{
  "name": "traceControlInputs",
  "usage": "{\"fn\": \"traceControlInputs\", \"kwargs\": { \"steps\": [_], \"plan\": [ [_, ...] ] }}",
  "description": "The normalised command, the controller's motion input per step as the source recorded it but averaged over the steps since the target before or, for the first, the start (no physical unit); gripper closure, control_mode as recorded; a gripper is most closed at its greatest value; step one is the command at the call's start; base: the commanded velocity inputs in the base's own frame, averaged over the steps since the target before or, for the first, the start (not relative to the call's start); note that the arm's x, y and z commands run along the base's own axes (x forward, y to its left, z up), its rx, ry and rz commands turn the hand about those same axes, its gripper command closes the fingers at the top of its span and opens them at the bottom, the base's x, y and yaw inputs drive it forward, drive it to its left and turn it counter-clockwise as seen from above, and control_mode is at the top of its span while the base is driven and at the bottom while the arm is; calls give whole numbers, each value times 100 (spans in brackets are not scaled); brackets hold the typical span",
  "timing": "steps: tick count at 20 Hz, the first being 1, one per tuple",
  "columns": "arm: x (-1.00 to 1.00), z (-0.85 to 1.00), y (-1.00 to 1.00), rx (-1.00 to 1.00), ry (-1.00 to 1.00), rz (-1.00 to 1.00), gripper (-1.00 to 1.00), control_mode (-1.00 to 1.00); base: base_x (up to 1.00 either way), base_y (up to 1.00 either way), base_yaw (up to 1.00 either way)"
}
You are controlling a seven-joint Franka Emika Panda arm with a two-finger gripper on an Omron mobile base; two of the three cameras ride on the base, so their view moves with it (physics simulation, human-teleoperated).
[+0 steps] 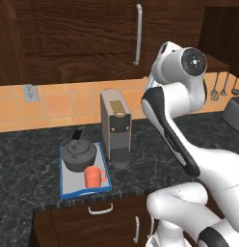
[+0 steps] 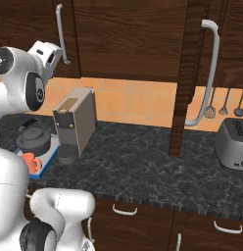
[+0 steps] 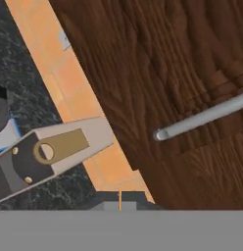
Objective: Pick the kettle from the counter and place it on the tray. Then pick the mug from the cabinet and place it on the tray. Then close the cabinet doors.
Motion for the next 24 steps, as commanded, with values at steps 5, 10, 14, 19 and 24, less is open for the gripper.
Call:
{"fn": "traceControlInputs", "kwargs": {
  "steps": [5, 10, 14, 19, 24],
  "plan": [
    [-9, -23, -37, 19, 0, -1, 100, -100, 0, 0, 0],
    [-23, -25, -38, 25, -1, -6, 100, -100, 0, 0, 0],
    [-1, -55, -35, 50, -9, -10, 100, -100, 0, 0, 0],
    [-12, -9, -32, 68, -18, -23, 100, -100, 0, 0, 0],
    [-18, -7, -38, 76, -5, -32, 100, -100, 0, 0, 0]
  ]
}}
